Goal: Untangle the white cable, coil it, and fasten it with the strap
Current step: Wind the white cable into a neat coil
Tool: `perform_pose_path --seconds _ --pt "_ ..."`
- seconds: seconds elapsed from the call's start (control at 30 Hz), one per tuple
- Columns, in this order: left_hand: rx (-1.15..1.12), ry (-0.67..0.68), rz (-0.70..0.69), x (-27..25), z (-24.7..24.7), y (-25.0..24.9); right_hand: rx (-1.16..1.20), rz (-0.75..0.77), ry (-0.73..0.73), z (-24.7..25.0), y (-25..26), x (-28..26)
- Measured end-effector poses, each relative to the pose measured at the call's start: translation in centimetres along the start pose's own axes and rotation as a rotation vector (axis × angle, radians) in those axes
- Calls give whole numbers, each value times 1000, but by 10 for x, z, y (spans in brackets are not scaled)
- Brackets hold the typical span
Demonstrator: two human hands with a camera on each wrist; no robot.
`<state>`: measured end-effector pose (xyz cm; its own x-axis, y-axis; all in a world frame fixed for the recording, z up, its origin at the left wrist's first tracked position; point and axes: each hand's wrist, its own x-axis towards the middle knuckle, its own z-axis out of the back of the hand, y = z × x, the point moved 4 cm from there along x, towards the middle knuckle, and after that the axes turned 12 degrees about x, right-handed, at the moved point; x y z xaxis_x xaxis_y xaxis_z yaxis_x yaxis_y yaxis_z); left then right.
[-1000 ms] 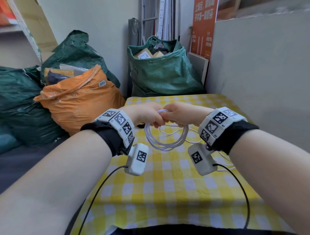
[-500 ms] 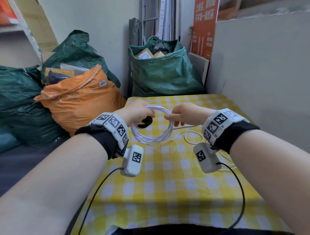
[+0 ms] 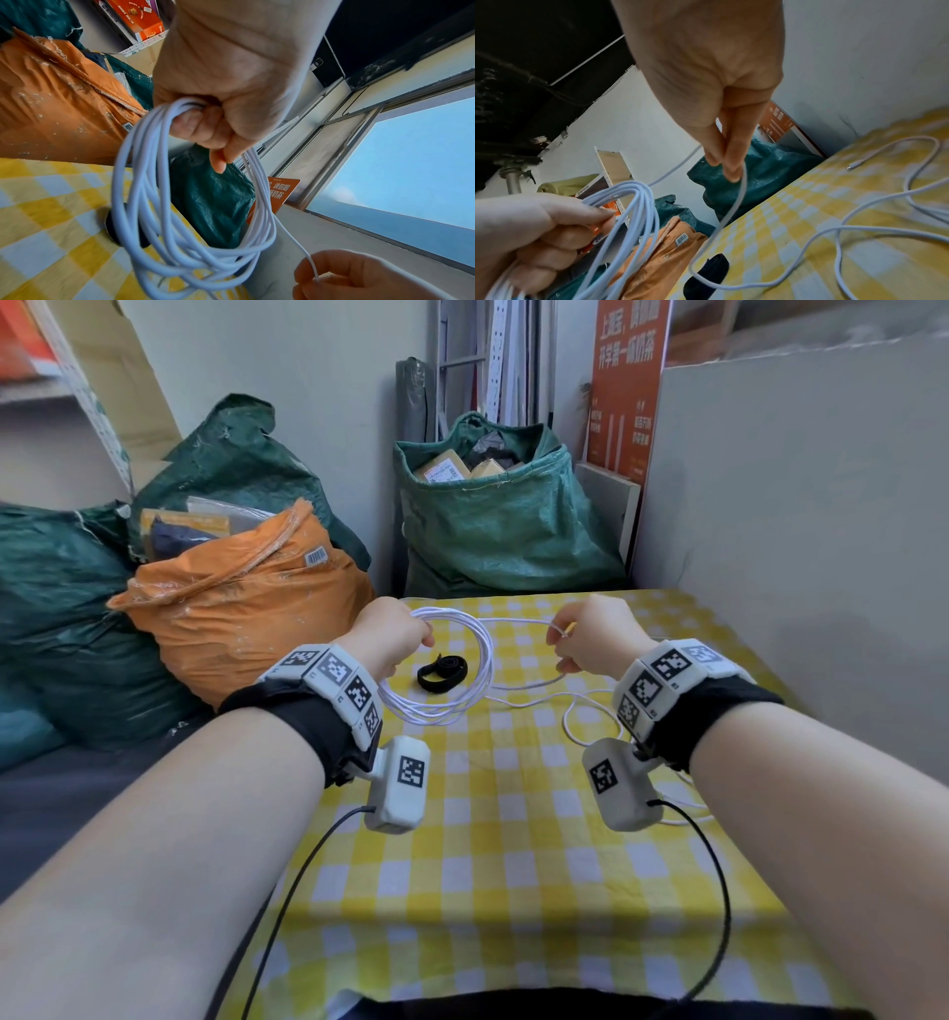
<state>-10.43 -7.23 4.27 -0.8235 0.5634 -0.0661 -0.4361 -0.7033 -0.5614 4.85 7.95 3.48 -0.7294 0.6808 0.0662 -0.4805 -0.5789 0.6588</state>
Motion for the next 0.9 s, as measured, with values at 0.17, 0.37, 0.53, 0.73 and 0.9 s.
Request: perform_pose_path --seconds 0.17,0.37,0.53,0.73,0.9 --pt "-36 -41 -41 -2 2 -6 -71 62 -255 12 8 -3" --pt "71 -36 -183 -10 -2 -18 -89 -162 63 -3 3 -5" --pt "131 54 -298 -16 -15 -27 50 70 78 -12 26 -9" --pt "36 247 -330 -21 -26 -33 106 191 185 -25 39 -9" --pt "-158 548 -268 -25 -27 -29 295 161 231 -25 31 -9"
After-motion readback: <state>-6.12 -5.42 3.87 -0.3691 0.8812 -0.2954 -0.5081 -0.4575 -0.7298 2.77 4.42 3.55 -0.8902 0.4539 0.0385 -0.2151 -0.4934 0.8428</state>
